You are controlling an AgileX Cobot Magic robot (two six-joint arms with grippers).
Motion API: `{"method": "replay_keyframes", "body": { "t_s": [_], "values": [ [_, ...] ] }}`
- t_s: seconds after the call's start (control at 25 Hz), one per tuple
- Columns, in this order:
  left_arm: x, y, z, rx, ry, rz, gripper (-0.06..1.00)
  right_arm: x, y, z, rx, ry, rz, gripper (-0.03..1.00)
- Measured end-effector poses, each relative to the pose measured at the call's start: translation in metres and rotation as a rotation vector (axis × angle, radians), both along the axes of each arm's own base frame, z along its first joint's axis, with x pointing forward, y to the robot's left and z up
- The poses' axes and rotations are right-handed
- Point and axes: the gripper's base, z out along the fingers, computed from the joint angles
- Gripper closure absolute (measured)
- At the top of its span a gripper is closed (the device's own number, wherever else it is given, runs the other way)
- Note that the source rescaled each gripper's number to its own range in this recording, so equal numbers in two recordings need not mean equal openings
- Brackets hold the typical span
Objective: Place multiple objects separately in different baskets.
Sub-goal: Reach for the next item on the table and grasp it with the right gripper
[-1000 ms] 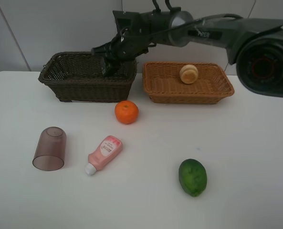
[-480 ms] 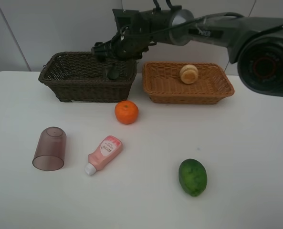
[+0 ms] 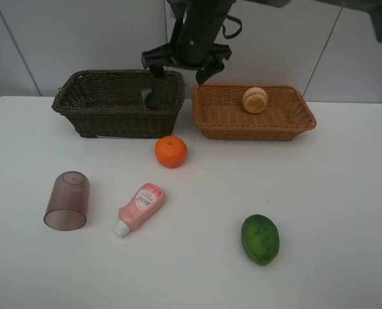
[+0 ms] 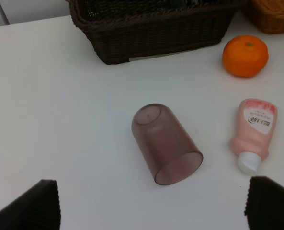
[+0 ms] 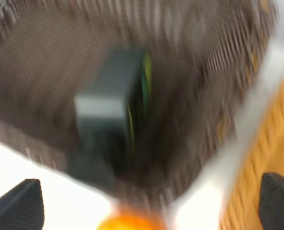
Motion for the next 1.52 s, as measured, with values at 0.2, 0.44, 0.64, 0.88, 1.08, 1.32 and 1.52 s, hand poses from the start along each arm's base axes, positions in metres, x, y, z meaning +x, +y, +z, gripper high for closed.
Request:
{"method": "replay_keyframes", "body": {
  "t_s": [0.2,0.44,0.64,0.88,1.08,1.32,1.52],
  "values": [
    [0.000,0.000,0.000,0.000,0.000,0.000,-0.06,-0.036,-0.028,-0.006,-0.134,0.149,-0.008,0.02],
    [0.000,0.000,0.000,0.000,0.000,0.000,-0.06,-0.082,-0.064,-0.013,-0.147,0.192,-0.041,0.02],
    [0.000,0.000,0.000,0.000,0.000,0.000,-0.06,-0.113,-0.093,-0.028,-0.136,0.226,-0.127,0.02],
    [0.000,0.000,0.000,0.000,0.000,0.000,-0.06,-0.132,-0.110,-0.045,-0.151,0.279,-0.223,0.02],
    [0.000,0.000,0.000,0.000,0.000,0.000,-0.06,-0.148,-0.118,-0.067,-0.163,0.356,-0.270,0.02],
    [0.000,0.000,0.000,0.000,0.000,0.000,-0.06,-0.163,-0.119,-0.086,-0.106,0.430,-0.316,0.02],
    [0.000,0.000,0.000,0.000,0.000,0.000,-0.06,-0.175,-0.126,-0.101,-0.117,0.458,-0.326,0.02]
  ]
}}
